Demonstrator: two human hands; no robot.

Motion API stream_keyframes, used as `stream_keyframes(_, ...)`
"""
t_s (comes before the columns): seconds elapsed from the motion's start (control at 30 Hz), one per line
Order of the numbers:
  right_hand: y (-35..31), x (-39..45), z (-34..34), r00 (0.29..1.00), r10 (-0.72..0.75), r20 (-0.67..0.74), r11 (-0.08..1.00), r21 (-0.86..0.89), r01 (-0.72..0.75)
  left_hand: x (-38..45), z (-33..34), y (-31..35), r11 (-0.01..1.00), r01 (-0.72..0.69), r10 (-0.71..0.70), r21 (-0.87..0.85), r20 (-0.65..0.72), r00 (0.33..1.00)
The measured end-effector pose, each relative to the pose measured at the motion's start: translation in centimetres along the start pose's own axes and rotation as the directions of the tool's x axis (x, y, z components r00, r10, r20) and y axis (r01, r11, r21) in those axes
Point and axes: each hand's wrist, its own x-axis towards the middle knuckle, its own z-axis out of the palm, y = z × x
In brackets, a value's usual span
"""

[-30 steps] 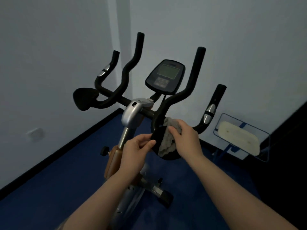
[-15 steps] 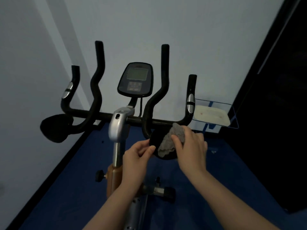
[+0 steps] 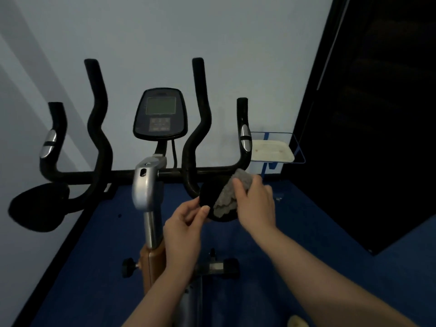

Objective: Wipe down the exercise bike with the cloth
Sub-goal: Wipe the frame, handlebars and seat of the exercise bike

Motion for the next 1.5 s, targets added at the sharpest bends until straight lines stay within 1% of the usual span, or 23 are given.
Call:
stream_keyframes(0.13,1.0,-3.6,1.1,0.993,0.023,-0.114,0.999,0.038,-0.019,-0.2,-0.1,-0.1,1.000,-0.007,0.006,0.013,0.028,1.000)
stream_keyframes(0.2,1.4,-5.1,1.1,0.995,0.046,-0.092,0.999,0.014,-0.045,-0.2,-0.4,-0.2,1.000,-0.015,0.014,0.014,0.038,0.999)
stream_keyframes(0.27,1.7,-4.0,0.4,0.998,-0.010,-0.070,0.997,-0.080,0.004,0.0,-0.4,-0.2,1.000,-0.011,0.011,0.003,0.045,0.999)
stream_keyframes(0.37,0.8,-0.7,-0.5,0.981,-0.182,-0.061,0.963,-0.212,0.166,0.1,-0.3,-0.2,1.000,-0.008,0.008,0.001,0.040,0.999)
stream_keyframes(0.4,0.2,0.3,-0.4,0.976,-0.216,-0.038,0.949,-0.245,0.201,0.1,-0.2,-0.2,1.000,-0.006,0.006,-0.003,0.036,0.999)
stream_keyframes(0.47,-0.9,2.2,-0.1,0.967,-0.246,0.062,0.930,-0.265,0.253,0.0,-0.1,-0.1,1.000,0.009,-0.008,-0.022,0.023,1.000)
stream_keyframes(0.53,-1.0,2.9,0.0,0.958,-0.240,0.153,0.947,-0.177,0.266,-0.2,-0.1,-0.1,0.999,0.022,-0.022,-0.023,0.015,1.000)
stream_keyframes(0.6,0.2,1.9,-0.3,0.952,-0.254,0.169,0.958,-0.089,0.271,-0.3,-0.1,-0.2,0.999,0.034,-0.034,-0.008,0.018,0.999)
stream_keyframes(0.63,0.9,1.0,-0.6,0.949,-0.274,0.155,0.954,-0.082,0.289,-0.4,-0.1,-0.2,0.999,0.038,-0.038,-0.003,0.014,0.999)
stream_keyframes(0.7,1.5,0.6,-1.1,0.933,-0.329,0.146,0.921,-0.167,0.351,-0.5,0.2,-0.1,0.999,0.037,-0.037,0.002,-0.020,0.999)
stream_keyframes(0.77,0.4,2.4,-1.0,0.908,-0.355,0.223,0.865,-0.289,0.410,-0.6,0.7,0.1,0.999,0.047,-0.046,0.014,-0.075,0.996)
stream_keyframes(0.83,-0.9,4.0,-0.7,0.888,-0.326,0.325,0.861,-0.286,0.421,-0.9,1.1,0.2,0.998,0.052,-0.048,0.030,-0.115,0.992)
stream_keyframes(0.87,-1.1,4.2,-0.6,0.879,-0.332,0.341,0.870,-0.249,0.426,-1.2,1.3,0.3,0.998,0.053,-0.048,0.040,-0.130,0.990)
stream_keyframes(0.93,-0.6,3.7,-0.7,0.877,-0.393,0.276,0.878,-0.170,0.447,-1.5,1.5,0.6,0.996,0.059,-0.049,0.062,-0.152,0.987)
stream_keyframes(1.0,0.5,2.7,-1.8,0.868,-0.470,0.159,0.864,-0.120,0.489,-1.7,2.0,1.0,0.995,0.074,-0.060,0.073,-0.179,0.982)
stream_keyframes(1.07,1.2,2.2,-2.9,0.809,-0.578,0.104,0.798,-0.137,0.587,-1.8,2.3,1.4,0.993,0.091,-0.073,0.078,-0.209,0.975)
stream_keyframes(1.13,1.4,2.7,-3.2,0.722,-0.680,0.127,0.704,-0.162,0.692,-1.9,2.7,1.6,0.991,0.101,-0.076,0.090,-0.248,0.966)
stream_keyframes(1.17,1.2,3.0,-3.2,0.701,-0.695,0.159,0.684,-0.155,0.713,-2.0,2.9,1.7,0.990,0.104,-0.074,0.099,-0.264,0.962)
stream_keyframes(1.27,0.4,4.0,-2.2,0.684,-0.691,0.233,0.678,-0.118,0.725,-2.3,3.5,2.0,0.984,0.120,-0.076,0.131,-0.301,0.951)
stream_keyframes(1.3,0.3,4.3,-1.9,0.676,-0.701,0.226,0.674,-0.101,0.732,-2.3,3.7,2.1,0.981,0.133,-0.084,0.141,-0.312,0.946)
stream_keyframes(1.4,1.8,3.5,-1.6,0.696,-0.700,0.163,0.698,-0.053,0.714,-2.3,3.7,2.3,0.975,0.159,-0.104,0.155,-0.314,0.944)
stream_keyframes(1.47,3.1,1.7,-1.6,0.687,-0.707,0.167,0.680,-0.104,0.725,-2.2,3.4,2.4,0.973,0.169,-0.116,0.159,-0.297,0.948)
stream_keyframes(1.5,3.5,0.9,-1.6,0.663,-0.727,0.182,0.643,-0.160,0.749,-2.2,3.3,2.4,0.973,0.174,-0.124,0.154,-0.288,0.950)
